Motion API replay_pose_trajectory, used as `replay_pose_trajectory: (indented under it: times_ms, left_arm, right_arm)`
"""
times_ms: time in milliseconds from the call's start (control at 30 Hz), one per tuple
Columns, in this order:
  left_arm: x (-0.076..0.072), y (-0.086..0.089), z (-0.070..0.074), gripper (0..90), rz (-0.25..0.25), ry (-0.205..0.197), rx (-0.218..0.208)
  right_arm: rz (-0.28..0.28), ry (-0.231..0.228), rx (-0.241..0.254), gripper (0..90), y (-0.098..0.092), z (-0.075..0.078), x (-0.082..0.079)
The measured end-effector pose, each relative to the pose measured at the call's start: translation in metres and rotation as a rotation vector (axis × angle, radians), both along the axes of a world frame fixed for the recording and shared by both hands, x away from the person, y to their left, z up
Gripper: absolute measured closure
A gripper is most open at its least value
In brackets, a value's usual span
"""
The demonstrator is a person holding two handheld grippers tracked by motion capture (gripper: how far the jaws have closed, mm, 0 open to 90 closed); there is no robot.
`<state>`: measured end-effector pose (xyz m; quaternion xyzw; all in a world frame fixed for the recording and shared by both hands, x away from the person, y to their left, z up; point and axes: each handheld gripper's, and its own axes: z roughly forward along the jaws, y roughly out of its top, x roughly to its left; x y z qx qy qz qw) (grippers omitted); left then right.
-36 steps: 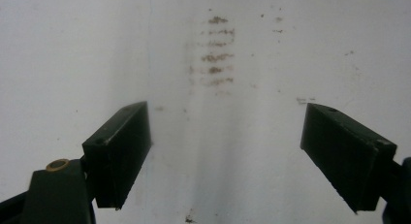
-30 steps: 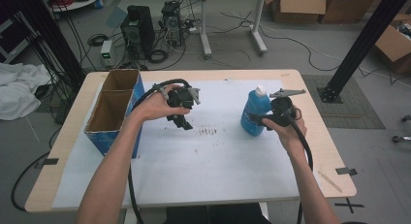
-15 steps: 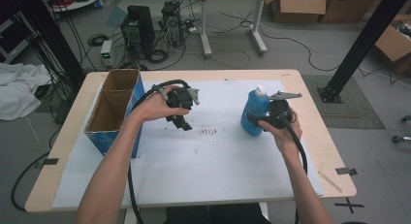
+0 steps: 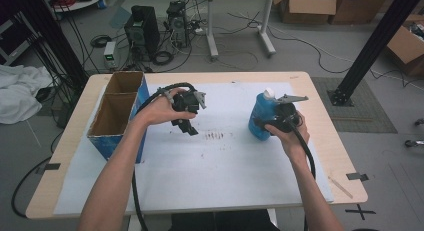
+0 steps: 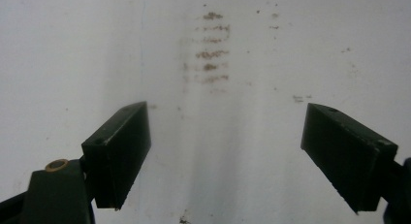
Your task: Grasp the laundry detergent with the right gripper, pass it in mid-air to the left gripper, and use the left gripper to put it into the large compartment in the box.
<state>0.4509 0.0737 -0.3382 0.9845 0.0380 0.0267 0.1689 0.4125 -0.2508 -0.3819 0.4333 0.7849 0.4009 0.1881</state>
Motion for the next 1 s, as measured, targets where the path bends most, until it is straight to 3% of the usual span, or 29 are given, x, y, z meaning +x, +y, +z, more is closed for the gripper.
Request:
replay_pose_trajectory:
  times_ms: [500, 1000]
  left_arm:
    - [-0.0007, -0.0003, 0.0008, 18.7, -0.001, -0.001, 0.000]
    - [-0.0009, 0.0002, 0.0013, 18.7, -0.004, -0.007, -0.005]
  right_arm:
    - [-0.017, -0.016, 0.005, 16.6, 0.0012, -0.0013, 0.0021]
    - [-0.019, -0.016, -0.006, 25.7, 0.0031, -0.0030, 0.0032]
